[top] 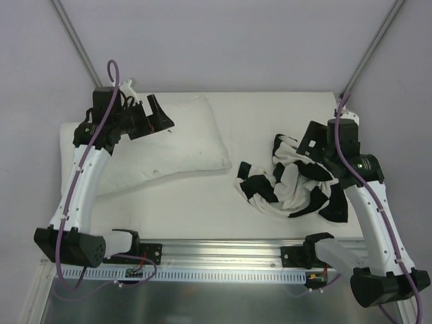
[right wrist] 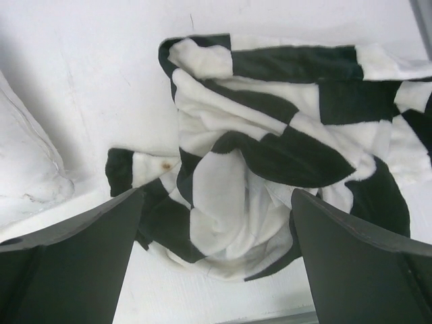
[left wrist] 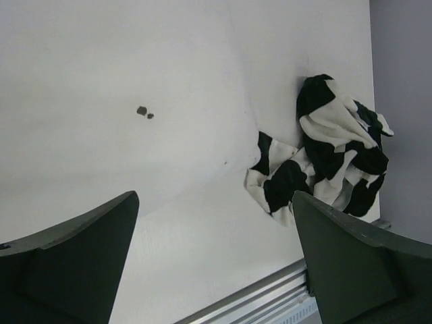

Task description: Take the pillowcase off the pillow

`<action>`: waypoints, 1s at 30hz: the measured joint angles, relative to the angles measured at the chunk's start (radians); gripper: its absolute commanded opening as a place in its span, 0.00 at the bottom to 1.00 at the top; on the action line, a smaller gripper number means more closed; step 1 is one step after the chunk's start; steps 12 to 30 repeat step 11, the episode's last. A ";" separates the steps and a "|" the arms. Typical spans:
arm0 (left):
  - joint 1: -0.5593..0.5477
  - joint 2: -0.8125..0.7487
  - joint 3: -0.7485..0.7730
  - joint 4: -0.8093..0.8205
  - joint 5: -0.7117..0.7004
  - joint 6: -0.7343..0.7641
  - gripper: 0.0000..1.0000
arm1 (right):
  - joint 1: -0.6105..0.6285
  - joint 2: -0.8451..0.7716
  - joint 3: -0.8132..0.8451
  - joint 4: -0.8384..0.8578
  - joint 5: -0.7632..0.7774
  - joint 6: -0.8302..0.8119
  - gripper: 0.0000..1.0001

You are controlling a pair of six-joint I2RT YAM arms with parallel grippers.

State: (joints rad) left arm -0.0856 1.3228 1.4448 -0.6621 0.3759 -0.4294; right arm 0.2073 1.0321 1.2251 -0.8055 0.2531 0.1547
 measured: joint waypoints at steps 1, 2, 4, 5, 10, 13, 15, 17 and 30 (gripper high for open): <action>-0.007 -0.049 -0.022 0.001 0.009 0.014 0.99 | 0.000 -0.023 -0.006 0.005 0.005 -0.003 0.96; -0.014 -0.097 -0.047 0.007 0.011 0.027 0.99 | 0.000 -0.051 -0.021 0.014 0.010 -0.007 0.96; -0.021 -0.187 -0.115 0.011 0.016 0.052 0.99 | 0.000 -0.112 -0.068 0.035 0.018 -0.011 0.96; -0.023 -0.228 -0.154 0.011 0.017 0.062 0.99 | 0.000 -0.133 -0.088 0.040 0.021 -0.013 0.96; -0.026 -0.359 -0.304 -0.013 0.014 0.089 0.99 | 0.000 -0.186 -0.161 0.054 0.039 -0.014 0.96; -0.026 -0.372 -0.318 -0.018 0.013 0.091 0.99 | 0.000 -0.185 -0.169 0.061 0.042 -0.014 0.96; -0.026 -0.372 -0.318 -0.018 0.013 0.091 0.99 | 0.000 -0.185 -0.169 0.061 0.042 -0.014 0.96; -0.026 -0.372 -0.318 -0.018 0.013 0.091 0.99 | 0.000 -0.185 -0.169 0.061 0.042 -0.014 0.96; -0.026 -0.372 -0.318 -0.018 0.013 0.091 0.99 | 0.000 -0.185 -0.169 0.061 0.042 -0.014 0.96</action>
